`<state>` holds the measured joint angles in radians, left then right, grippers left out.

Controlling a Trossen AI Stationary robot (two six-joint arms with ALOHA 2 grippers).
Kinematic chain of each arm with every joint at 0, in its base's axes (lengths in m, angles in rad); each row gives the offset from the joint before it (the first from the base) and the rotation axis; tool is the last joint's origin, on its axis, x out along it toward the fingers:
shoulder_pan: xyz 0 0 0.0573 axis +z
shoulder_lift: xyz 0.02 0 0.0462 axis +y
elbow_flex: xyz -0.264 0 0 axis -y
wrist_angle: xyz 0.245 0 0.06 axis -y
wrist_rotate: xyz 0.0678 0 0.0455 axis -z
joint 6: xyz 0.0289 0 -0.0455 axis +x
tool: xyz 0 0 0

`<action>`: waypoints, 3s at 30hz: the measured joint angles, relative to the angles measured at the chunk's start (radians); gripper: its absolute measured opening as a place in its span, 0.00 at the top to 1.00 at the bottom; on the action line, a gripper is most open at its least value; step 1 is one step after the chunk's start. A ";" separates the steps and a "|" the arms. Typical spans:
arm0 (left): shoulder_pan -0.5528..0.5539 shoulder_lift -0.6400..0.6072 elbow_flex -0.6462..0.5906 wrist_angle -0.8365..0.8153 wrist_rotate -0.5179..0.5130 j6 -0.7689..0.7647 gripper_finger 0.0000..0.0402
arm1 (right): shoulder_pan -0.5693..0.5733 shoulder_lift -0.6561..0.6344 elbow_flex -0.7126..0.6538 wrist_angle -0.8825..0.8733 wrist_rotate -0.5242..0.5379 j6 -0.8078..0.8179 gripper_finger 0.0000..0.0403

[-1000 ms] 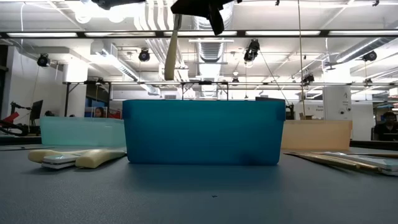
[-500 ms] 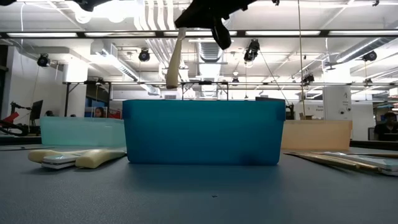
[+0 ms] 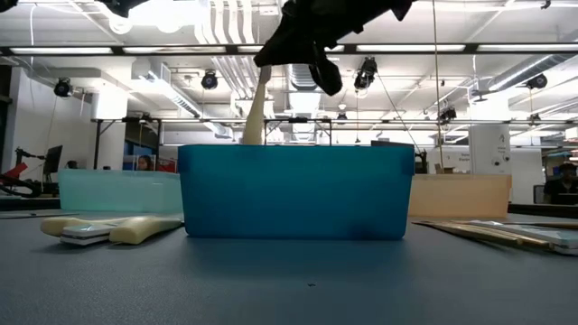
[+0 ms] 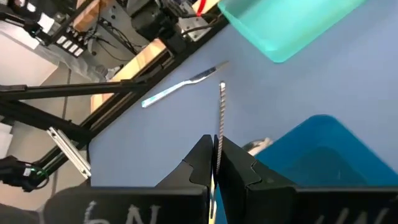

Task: Sort silverware by color (type)
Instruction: Put the left yellow knife into the blue bin

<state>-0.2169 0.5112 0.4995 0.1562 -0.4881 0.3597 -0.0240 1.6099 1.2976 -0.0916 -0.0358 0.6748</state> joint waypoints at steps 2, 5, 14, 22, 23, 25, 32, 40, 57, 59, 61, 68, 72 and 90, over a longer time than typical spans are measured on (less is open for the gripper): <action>0.000 -0.001 -0.001 0.000 0.000 -0.001 0.71 | 0.002 0.013 0.000 0.007 -0.006 0.009 0.98; 0.000 -0.003 -0.001 0.000 0.000 -0.001 0.71 | 0.000 0.034 0.000 0.019 -0.019 0.022 0.98; 0.000 -0.003 -0.001 0.000 0.000 -0.002 0.71 | 0.000 0.046 -0.001 0.022 -0.021 0.026 0.98; 0.000 -0.003 -0.001 0.000 0.000 -0.002 0.71 | 0.000 0.045 -0.001 -0.022 -0.045 0.024 0.98; 0.000 -0.003 -0.001 -0.001 0.000 -0.002 0.71 | 0.000 0.045 -0.001 -0.030 -0.046 0.024 0.98; 0.000 -0.003 -0.001 -0.001 0.000 -0.002 0.71 | 0.000 0.045 -0.001 -0.041 -0.053 0.024 0.98; 0.000 -0.003 -0.001 -0.001 0.000 -0.002 0.71 | 0.000 0.065 0.000 -0.052 -0.095 0.022 0.98; 0.000 -0.003 -0.003 -0.001 0.000 -0.002 0.71 | -0.002 0.089 0.000 -0.052 -0.098 0.022 0.98; 0.000 -0.003 -0.003 0.000 0.000 -0.002 0.71 | -0.002 0.108 0.001 -0.041 -0.065 0.020 0.98; 0.000 -0.003 -0.003 -0.001 0.000 -0.002 0.71 | -0.002 0.108 0.001 -0.039 -0.046 0.020 0.98; 0.000 -0.003 -0.003 -0.001 0.000 -0.002 0.71 | -0.002 0.108 0.001 -0.039 -0.039 0.020 0.98; 0.000 -0.003 -0.003 -0.001 0.000 -0.002 0.71 | -0.002 0.108 0.001 -0.040 -0.015 0.017 0.98; 0.000 -0.003 -0.003 -0.001 0.000 -0.002 0.71 | -0.002 0.108 0.001 -0.039 -0.014 0.017 0.98; 0.000 -0.003 -0.003 -0.001 0.000 -0.001 0.71 | -0.002 0.108 0.001 -0.040 -0.013 0.009 0.87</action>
<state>-0.2169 0.5087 0.4966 0.1555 -0.4881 0.3584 -0.0265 1.7180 1.2984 -0.1314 -0.0490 0.6842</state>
